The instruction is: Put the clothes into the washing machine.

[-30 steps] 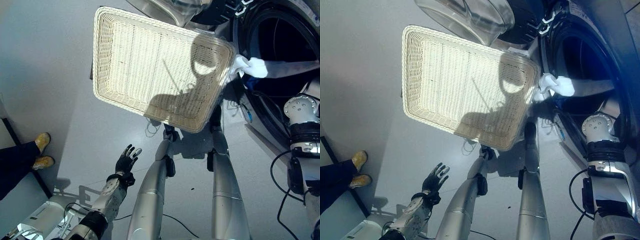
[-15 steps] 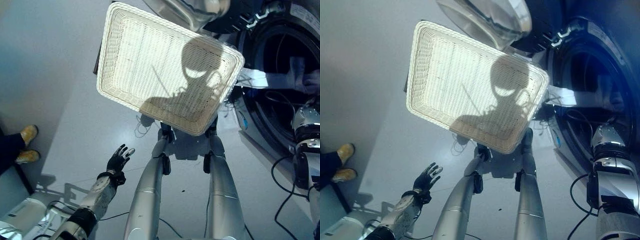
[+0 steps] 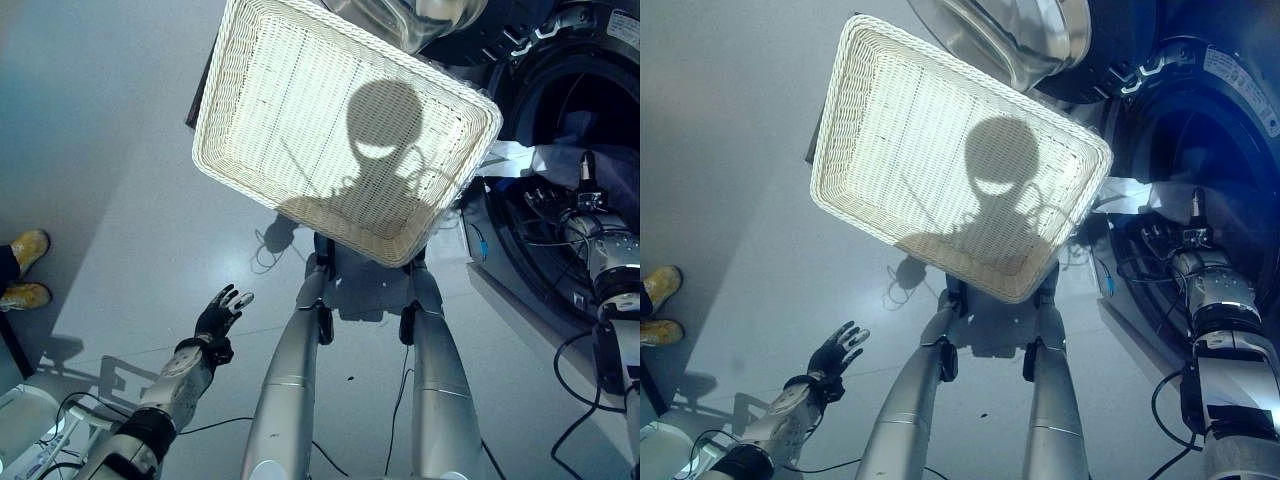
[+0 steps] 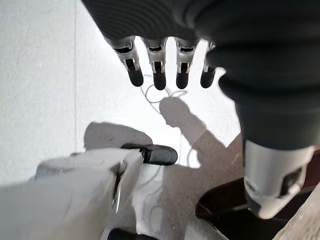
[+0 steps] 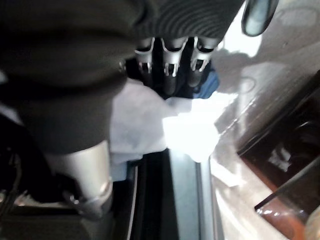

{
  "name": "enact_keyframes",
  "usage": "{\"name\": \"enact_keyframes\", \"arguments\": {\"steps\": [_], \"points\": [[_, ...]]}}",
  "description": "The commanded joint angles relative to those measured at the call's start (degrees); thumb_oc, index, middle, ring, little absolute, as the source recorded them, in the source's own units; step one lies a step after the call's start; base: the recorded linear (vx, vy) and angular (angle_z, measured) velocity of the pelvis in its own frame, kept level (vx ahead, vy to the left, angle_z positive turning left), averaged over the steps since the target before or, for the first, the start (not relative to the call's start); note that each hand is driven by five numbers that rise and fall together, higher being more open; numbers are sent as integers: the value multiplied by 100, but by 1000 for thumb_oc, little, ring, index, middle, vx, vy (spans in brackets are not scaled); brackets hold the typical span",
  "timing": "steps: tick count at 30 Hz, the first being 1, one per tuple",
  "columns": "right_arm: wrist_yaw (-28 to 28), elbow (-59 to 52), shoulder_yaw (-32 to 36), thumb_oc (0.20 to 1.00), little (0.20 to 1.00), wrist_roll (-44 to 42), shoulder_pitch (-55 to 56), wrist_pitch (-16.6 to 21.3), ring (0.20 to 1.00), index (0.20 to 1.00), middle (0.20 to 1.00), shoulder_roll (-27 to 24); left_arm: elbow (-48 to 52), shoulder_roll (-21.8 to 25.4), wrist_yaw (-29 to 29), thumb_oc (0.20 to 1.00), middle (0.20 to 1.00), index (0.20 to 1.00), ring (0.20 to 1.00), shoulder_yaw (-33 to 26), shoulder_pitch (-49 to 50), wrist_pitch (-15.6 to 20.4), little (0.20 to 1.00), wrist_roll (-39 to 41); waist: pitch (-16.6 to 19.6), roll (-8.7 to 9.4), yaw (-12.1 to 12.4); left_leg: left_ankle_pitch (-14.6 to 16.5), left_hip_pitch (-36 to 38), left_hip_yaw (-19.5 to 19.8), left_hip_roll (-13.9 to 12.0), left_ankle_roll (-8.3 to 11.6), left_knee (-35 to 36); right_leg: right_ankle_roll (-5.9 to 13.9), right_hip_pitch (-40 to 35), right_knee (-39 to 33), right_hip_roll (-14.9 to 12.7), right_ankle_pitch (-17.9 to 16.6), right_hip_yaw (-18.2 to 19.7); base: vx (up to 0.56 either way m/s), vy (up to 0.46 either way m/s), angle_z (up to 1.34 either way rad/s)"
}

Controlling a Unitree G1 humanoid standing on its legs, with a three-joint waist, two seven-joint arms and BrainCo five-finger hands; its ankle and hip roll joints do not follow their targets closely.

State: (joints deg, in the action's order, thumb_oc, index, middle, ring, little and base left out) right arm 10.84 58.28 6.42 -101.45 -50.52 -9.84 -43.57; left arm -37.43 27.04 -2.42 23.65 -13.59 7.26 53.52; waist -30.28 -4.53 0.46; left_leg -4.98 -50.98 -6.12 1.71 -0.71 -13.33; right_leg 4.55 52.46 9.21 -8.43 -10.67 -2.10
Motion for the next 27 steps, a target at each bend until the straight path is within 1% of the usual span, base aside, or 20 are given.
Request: {"name": "enact_keyframes", "arguments": {"steps": [1, 2, 3, 4, 5, 6, 7, 9, 11, 13, 15, 16, 20, 21, 22, 23, 24, 25, 27], "points": [[-349, -597, 104, 1000, 1000, 64, 732, 710, 1000, 1000, 1000, -345, -208, -288, -230, 1000, 1000, 1000, 1000, -118, 344, 274, 1000, -98, 49, -590, -148, -72, 182, -9, 83, 268, 413, -113, 120, 818, 679, 775, -395, -42, 79, -3], [-381, -864, 72, 1000, 1000, 316, 795, 1171, 1000, 1000, 1000, -186, -216, -390, -286, 1000, 1000, 1000, 1000, -133, 343, 286, 1000, -131, 49, -604, -169, -84, 213, -33, 88, 261, 465, -115, 105, 790, 697, 770, -371, -33, 73, -4], [-404, -959, 85, 1000, 1000, 450, 842, 1265, 1000, 1000, 1000, -110, -216, -418, -312, 1000, 1000, 1000, 1000, -127, 350, 298, 1000, -132, 49, -603, -179, -90, 227, -34, 93, 262, 481, -111, 97, 783, 701, 768, -364, -29, 67, -4], [-404, -959, 85, 1000, 1000, 450, 842, 1265, 1000, 1000, 1000, -110, -216, -418, -312, 1000, 1000, 1000, 1000, -127, 350, 298, 1000, -132, 49, -603, -179, -90, 227, -34, 93, 262, 481, -111, 97, 783, 701, 768, -364, -41, 82, -8], [-413, -1294, 73, 1000, 1000, 864, 1044, 1627, 1000, 1000, 1000, 129, -222, -496, -327, 1000, 1000, 1000, 1000, -157, 355, 317, 1000, -132, 49, -617, -213, -105, 231, -66, 101, 258, 504, -114, 101, 761, 716, 763, -329, -41, 78, -8], [-430, -1369, 69, 1000, 1000, 989, 1091, 1652, 1000, 1000, 1000, 198, -226, -514, -343, 1000, 1000, 1000, 1000, -147, 348, 326, 1000, -124, 49, -619, -222, -112, 233, -72, 103, 257, 510, -113, 100, 756, 716, 759, -322, -62, 115, -11], [-480, -1541, 15, 1000, 1000, 1024, 1217, 1640, 1000, 1000, 1000, 348, -250, -564, -342, 1000, 1000, 1000, 1000, -188, 333, 320, 1000, -152, 49, -622, -235, -126, 252, -99, 100, 254, 534, -111, 94, 747, 718, 757, -309, -39, 67, -5], [-466, -1598, -18, 1000, 1000, 1076, 1261, 1674, 1000, 1000, 1000, 448, -265, -600, -350, 1000, 1000, 1000, 1000, -210, 316, 319, 1000, -166, 49, -626, -242, -137, 264, -113, 103, 252, 552, -110, 88, 737, 722, 751, -302, -37, 62, -6], [-719, -1675, -68, 1000, 1000, 970, 1404, 1645, 1000, 1000, 1000, 701, -363, -719, -323, 1000, 1000, 1000, 1000, -267, 300, 381, 1000, -188, 49, -646, -257, -168, 308, -139, 105, 252, 614, -101, 52, 705, 724, 742, -273, -45, 78, -11], [-824, -1715, -90, 1000, 1000, 831, 1446, 1612, 1000, 1000, 1000, 799, -396, -751, -317, 1000, 1000, 1000, 1000, -273, 291, 394, 1000, -197, 49, -649, -260, -176, 338, -150, 108, 247, 631, -100, 22, 697, 726, 745, -266, -34, 44, -6], [-885, -1709, -126, 1000, 1000, 633, 1536, 1412, 1000, 1000, 1000, 975, -467, -798, -304, 1000, 1000, 1000, 1000, -276, 269, 438, 1000, -195, 49, -657, -261, -188, 372, -158, 109, 249, 664, -92, -10, 692, 719, 750, -258, -48, 48, -3], [-953, -1673, -142, 1000, 1000, 397, 1552, 1232, 1000, 1000, 1000, 1066, -517, -836, -320, 1000, 1000, 1000, 1000, -282, 241, 449, 1000, -235, 49, -661, -260, -197, 402, -167, 115, 240, 687, -94, -36, 692, 724, 752, -251, -42, 34, -2], [-1008, -1630, -140, 1000, 1000, 234, 1558, 1115, 1000, 1000, 1000, 1113, -543, -856, -336, 1000, 1000, 1000, 1000, -292, 228, 447, 1000, -247, 49, -663, -258, -197, 432, -163, 121, 237, 703, -91, -64, 692, 726, 753, -248, -8, 3, 0], [-1039, -1518, -121, 1000, 1000, -167, 1552, 733, 1000, 1000, 1000, 1136, -613, -838, -328, 1000, 1000, 1000, 1000, -329, 213, 443, 1000, -238, 49, -642, -252, -197, 494, -145, 143, 226, 730, -78, -141, 656, 721, 734, -256, -54, 7, -1], [-1045, -1475, -100, 1000, 1000, -618, 1523, 651, 1000, 1000, 1000, 1163, -646, -838, -346, 1000, 1000, 1000, 1000, -350, 190, 419, 1000, -255, 49, -625, -247, -195, 537, -140, 148, 219, 750, -69, -192, 636, 719, 722, -267, -64, 4, 0], [-936, -1472, -45, 1000, 1000, -865, 1526, 735, 1000, 1000, 1000, 1194, -684, -845, -335, 1000, 1000, 1000, 1000, -361, 193, 416, 1000, -270, 49, -611, -253, -189, 583, -132, 152, 221, 761, -65, -241, 634, 718, 724, -272, -38, -2, 2], [-917, -1481, -40, 1000, 1000, -890, 1533, 747, 1000, 1000, 1000, 1196, -688, -845, -332, 1000, 1000, 1000, 1000, -360, 197, 418, 1000, -269, 49, -609, -253, -188, 592, -131, 153, 221, 764, -65, -250, 633, 719, 725, -272, -33, 9, 2], [-851, -1498, 28, 1000, 1000, -1051, 1607, 895, 1000, 1000, 1000, 1272, -720, -868, -335, 1000, 1000, 1000, 1000, -366, 226, 440, 1000, -277, 49, -588, -265, -192, 650, -128, 157, 220, 793, -57, -315, 618, 718, 709, -275, 0, 0, 0], [-857, -1529, 71, 1000, 1000, -1155, 1645, 1008, 1000, 1000, 1000, 1326, -715, -883, -340, 1000, 1000, 1000, 1000, -362, 241, 450, 1000, -283, 49, -586, -269, -190, 691, -131, 161, 216, 816, -57, -360, 605, 719, 710, -276, -18, 12, 0]]}}
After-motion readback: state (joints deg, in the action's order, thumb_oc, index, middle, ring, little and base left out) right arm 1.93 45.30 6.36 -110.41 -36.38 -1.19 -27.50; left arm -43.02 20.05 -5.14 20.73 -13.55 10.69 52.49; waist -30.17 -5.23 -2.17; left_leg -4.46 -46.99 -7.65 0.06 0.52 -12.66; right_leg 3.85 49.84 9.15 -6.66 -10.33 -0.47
